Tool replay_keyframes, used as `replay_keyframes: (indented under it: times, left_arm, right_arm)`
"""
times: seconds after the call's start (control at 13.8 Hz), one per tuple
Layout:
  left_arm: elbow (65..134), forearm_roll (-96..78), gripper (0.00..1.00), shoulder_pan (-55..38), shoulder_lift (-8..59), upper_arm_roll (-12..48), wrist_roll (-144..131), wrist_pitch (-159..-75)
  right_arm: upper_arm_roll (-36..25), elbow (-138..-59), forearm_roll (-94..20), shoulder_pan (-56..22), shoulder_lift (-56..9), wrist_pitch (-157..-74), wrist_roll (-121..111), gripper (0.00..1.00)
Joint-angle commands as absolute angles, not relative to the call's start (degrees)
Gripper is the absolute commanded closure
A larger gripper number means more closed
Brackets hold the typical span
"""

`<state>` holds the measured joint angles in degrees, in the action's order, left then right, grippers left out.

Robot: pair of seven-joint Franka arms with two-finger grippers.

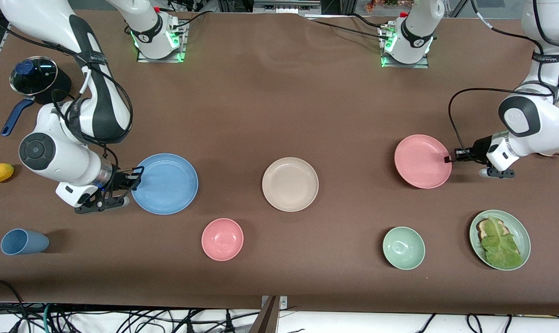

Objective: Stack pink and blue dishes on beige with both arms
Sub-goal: 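Carry the pink plate with the left gripper onto the beige plate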

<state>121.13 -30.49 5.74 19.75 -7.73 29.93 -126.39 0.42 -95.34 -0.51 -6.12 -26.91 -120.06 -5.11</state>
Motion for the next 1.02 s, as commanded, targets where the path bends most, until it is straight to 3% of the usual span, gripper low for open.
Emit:
replay_keyframes:
  times: [0.0,0.29,0.65,0.94]
  left_arm:
    - [118.6,-31.3,1.0,5.9,18.5,-2.8,21.5,-124.7]
    - [113.8,-31.2,1.0,3.5,19.0,6.9,1.5,-124.9]
    - [102.9,-27.8,1.0,-8.5,25.6,7.0,-17.2,-125.4]
    - [98.5,-26.0,1.0,-15.0,30.6,6.9,-26.2,-129.3]
  right_arm:
    - [0.8,-94.6,-0.5,-5.4,-27.2,-119.0,-5.7,1.0]
    - [0.8,-94.7,-0.5,-5.2,-27.4,-119.0,-5.7,1.0]
    - [0.8,-94.7,-0.4,-4.7,-27.5,-119.0,-5.8,1.0]
    - [0.8,-94.7,-0.5,-4.6,-27.6,-119.0,-6.2,1.0]
